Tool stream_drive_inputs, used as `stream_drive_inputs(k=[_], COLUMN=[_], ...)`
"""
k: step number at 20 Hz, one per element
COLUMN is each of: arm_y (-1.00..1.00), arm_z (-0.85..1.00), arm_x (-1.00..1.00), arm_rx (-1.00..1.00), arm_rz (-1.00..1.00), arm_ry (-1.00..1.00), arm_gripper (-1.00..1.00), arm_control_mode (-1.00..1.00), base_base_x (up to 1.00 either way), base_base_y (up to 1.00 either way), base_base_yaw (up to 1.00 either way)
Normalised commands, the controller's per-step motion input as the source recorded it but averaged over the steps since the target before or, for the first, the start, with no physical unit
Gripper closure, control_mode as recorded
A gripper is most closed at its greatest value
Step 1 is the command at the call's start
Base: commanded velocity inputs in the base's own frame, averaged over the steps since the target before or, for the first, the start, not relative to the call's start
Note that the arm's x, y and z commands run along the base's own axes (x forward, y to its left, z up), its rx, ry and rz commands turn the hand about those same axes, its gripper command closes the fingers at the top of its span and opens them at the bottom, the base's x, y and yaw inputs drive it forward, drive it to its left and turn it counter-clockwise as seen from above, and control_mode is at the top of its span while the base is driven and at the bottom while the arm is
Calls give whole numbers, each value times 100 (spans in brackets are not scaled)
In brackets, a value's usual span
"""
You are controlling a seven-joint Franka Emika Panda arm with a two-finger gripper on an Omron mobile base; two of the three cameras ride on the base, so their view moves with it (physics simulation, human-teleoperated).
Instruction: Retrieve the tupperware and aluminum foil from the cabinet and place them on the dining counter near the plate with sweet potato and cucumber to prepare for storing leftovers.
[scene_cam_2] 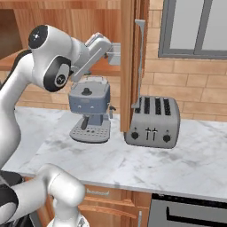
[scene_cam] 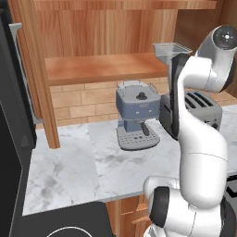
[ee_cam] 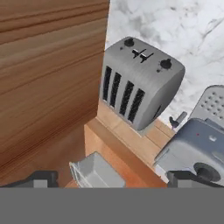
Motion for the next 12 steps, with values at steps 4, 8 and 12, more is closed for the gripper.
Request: stream_drive_inputs(k=[4, 8, 12], arm_y=[0, 0, 0], arm_z=[-8, -39, -33], arm_x=[32, 19, 17], arm_rx=[-27, -45, -47], arm_rz=[0, 7, 13], arm_ry=[20, 22, 23], arm_gripper=[-100, -100, -100], arm_control_mode=[-100, -100, -100], base_base_x=[0, 0, 0], base_base_y=[0, 0, 0], base_base_yaw=[0, 0, 0])
